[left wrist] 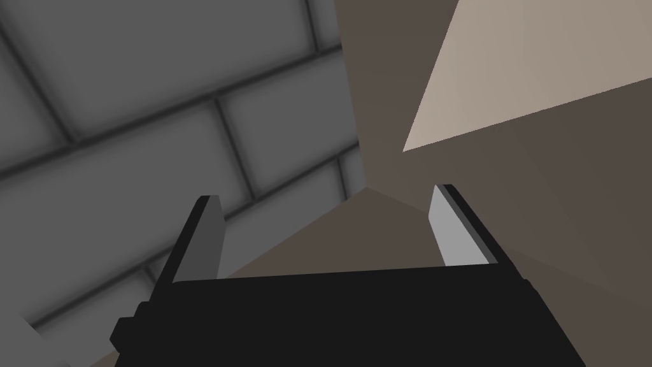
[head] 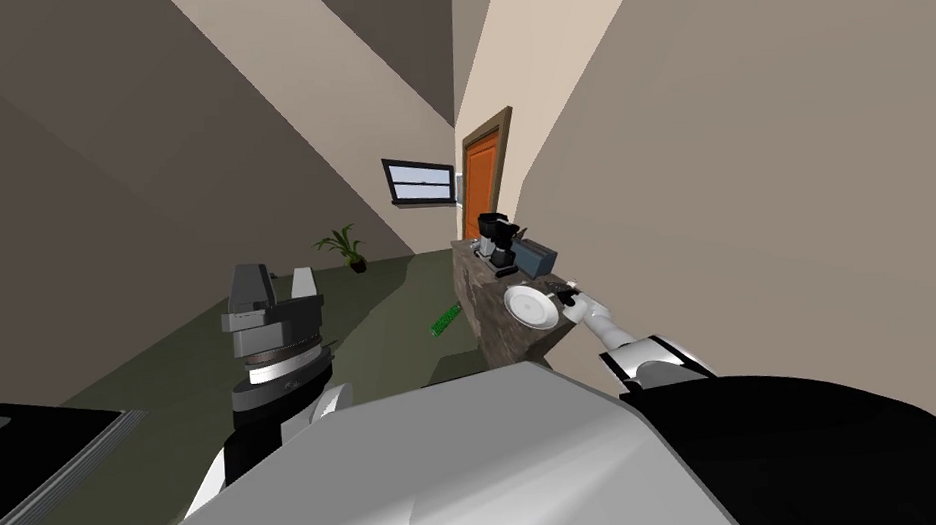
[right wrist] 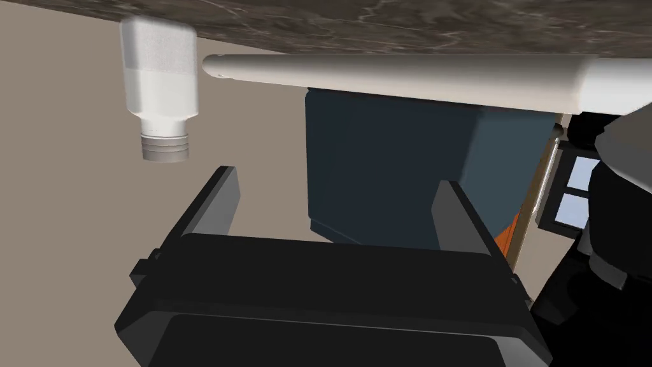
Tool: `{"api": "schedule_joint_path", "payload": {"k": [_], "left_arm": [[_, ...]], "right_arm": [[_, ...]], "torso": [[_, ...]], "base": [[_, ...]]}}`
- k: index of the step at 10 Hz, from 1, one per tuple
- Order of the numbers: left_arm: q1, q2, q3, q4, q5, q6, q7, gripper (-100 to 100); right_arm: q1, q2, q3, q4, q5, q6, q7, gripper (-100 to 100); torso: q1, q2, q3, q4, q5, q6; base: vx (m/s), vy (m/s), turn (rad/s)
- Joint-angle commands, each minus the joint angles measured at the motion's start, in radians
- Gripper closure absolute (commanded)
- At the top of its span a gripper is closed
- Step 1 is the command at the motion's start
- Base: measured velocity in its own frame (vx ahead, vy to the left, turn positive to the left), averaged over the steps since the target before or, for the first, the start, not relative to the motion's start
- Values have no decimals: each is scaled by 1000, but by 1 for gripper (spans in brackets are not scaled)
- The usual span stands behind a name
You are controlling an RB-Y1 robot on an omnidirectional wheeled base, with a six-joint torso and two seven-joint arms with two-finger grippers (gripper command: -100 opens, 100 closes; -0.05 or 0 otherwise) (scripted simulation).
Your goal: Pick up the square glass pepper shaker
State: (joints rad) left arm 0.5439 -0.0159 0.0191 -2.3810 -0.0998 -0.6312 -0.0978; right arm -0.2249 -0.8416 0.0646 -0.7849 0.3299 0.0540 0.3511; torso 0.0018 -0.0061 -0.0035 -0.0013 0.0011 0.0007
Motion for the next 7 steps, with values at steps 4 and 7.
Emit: {"api": "schedule_joint_path", "payload": {"k": [4, 7], "left_arm": [[0, 0, 0, 0, 0, 0, 0, 0], [0, 0, 0, 0, 0, 0, 0, 0]], "right_arm": [[3, -37, -4, 29, -2, 62, 13, -100], [-12, -48, -12, 91, 4, 86, 26, -100]], "torso": [[-1, 3, 1, 0, 0, 0], [-2, 5, 3, 1, -1, 0]], "base": [[74, 33, -7], [42, 13, -8]]}}
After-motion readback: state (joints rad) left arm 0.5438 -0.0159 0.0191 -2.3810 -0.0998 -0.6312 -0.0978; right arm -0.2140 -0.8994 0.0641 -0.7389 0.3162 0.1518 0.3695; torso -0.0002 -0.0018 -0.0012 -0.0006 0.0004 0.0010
